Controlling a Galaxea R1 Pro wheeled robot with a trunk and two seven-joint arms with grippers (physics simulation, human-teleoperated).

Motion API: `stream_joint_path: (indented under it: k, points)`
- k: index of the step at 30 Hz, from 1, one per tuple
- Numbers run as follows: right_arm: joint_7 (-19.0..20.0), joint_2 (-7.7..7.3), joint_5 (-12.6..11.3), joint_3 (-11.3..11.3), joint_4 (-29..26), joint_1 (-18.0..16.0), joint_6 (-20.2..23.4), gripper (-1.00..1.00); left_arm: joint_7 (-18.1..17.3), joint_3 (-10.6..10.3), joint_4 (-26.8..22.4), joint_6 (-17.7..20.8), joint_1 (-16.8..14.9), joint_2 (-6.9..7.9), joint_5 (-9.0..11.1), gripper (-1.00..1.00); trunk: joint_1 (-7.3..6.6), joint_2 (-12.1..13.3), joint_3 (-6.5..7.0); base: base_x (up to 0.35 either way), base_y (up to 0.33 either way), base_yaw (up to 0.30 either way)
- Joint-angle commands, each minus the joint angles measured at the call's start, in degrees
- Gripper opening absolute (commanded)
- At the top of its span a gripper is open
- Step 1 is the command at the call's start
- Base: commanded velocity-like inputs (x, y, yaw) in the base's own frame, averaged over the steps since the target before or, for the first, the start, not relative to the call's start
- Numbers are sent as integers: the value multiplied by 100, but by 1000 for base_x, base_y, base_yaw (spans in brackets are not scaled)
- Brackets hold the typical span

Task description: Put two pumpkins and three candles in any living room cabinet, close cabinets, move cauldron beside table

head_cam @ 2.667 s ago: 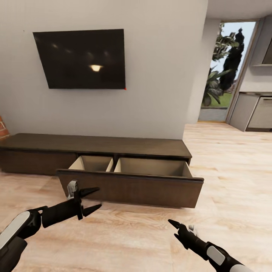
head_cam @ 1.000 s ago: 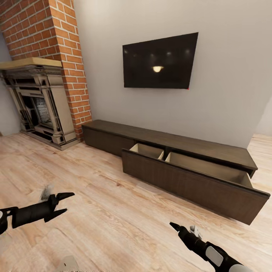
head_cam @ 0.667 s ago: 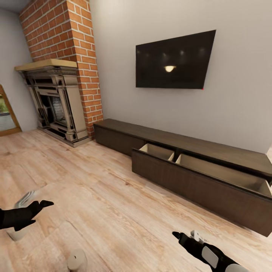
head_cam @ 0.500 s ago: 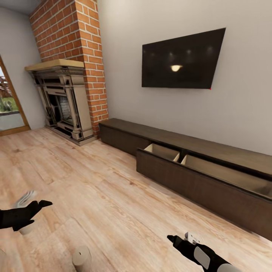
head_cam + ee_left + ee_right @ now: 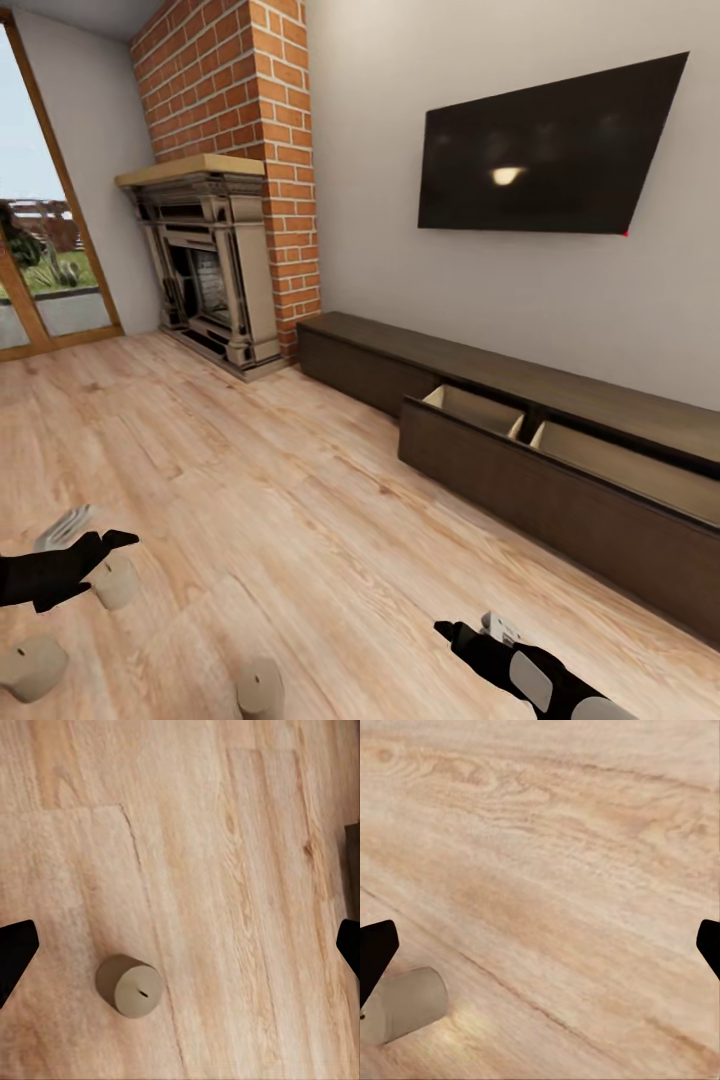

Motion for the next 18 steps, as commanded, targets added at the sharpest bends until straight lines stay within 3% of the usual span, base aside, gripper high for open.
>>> stream_joint_path:
  k: [1,6,12,18]
  points:
    - [1,-4,-55,48,-6,-2,16,100,60,1,-3,12,-5,-1,60,100,1,-2,-5,222,207,195]
    - [-16,2,-52,55,-7,-2,10,100,56,-6,-17,12,-5,-1,63,100,1,-2,-4,192,163,243]
    - [-61,8,-58,471,-7,-2,8,100,55,-12,-34,12,-5,-1,67,100,1,-2,-4,49,29,270]
    - [-72,12,-60,568,-7,-2,8,100,55,-6,-40,18,-5,-1,67,100,1,-2,-4,3,2,273]
